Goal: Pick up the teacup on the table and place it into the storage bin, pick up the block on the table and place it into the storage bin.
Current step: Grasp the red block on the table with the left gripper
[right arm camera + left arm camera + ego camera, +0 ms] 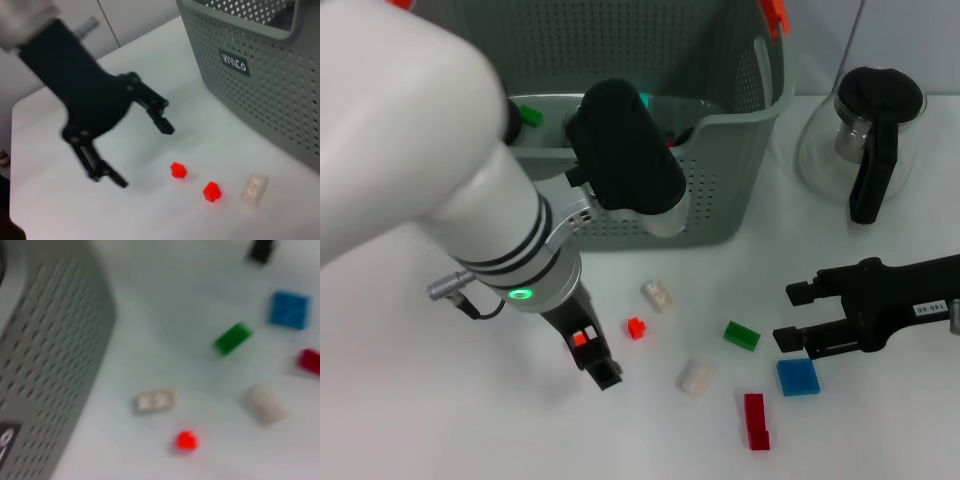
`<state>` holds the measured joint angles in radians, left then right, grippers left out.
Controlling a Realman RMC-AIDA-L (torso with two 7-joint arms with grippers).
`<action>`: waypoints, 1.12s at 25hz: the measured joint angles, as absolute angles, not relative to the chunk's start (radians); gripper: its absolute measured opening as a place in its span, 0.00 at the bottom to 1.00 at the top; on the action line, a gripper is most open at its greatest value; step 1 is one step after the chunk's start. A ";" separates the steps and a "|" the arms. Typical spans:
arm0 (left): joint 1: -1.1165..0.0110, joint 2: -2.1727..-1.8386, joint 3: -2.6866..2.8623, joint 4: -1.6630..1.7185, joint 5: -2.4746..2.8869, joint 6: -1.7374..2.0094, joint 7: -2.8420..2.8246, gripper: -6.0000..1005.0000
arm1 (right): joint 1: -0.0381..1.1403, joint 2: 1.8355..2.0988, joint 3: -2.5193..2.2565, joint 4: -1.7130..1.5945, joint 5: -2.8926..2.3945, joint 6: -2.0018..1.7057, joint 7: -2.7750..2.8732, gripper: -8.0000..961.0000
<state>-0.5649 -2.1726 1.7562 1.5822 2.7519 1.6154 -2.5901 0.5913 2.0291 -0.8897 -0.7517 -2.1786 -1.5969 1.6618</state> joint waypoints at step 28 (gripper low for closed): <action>-0.708 -2.174 1.771 1.134 2.792 1.385 -2.689 0.42 | 0.584 2.031 -0.890 -0.752 -2.187 -1.597 1.661 0.83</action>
